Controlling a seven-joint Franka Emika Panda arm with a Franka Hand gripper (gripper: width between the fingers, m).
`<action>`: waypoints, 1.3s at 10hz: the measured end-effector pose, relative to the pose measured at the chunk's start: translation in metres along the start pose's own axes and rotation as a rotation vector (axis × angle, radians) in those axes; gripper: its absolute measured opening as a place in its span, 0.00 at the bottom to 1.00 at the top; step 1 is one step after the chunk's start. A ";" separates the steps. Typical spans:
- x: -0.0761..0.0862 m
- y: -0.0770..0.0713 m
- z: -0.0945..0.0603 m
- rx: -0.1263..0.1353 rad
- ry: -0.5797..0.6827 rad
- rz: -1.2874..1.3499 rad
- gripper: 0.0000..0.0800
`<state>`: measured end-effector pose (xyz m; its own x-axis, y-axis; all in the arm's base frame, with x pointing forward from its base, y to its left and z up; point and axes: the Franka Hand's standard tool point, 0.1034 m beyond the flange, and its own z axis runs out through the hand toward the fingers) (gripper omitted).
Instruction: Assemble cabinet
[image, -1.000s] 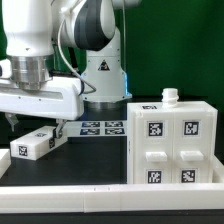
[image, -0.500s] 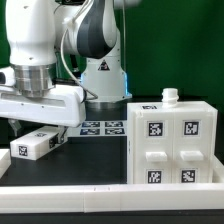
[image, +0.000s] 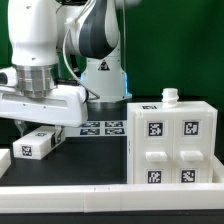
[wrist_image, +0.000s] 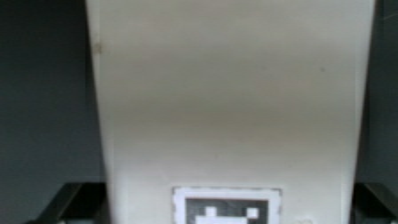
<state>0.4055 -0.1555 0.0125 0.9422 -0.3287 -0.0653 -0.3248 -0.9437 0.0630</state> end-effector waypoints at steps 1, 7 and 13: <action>0.000 0.000 0.000 0.000 0.000 0.000 0.70; 0.001 -0.082 -0.076 0.084 -0.010 -0.013 0.70; 0.026 -0.156 -0.129 0.105 -0.051 0.082 0.70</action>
Offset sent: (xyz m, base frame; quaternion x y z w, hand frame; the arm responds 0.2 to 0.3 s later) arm 0.0080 0.0433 0.0592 0.0145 -0.0325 0.0129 0.9993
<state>0.4915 -0.0125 0.1293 0.9077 -0.4038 -0.1144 -0.4098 -0.9115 -0.0340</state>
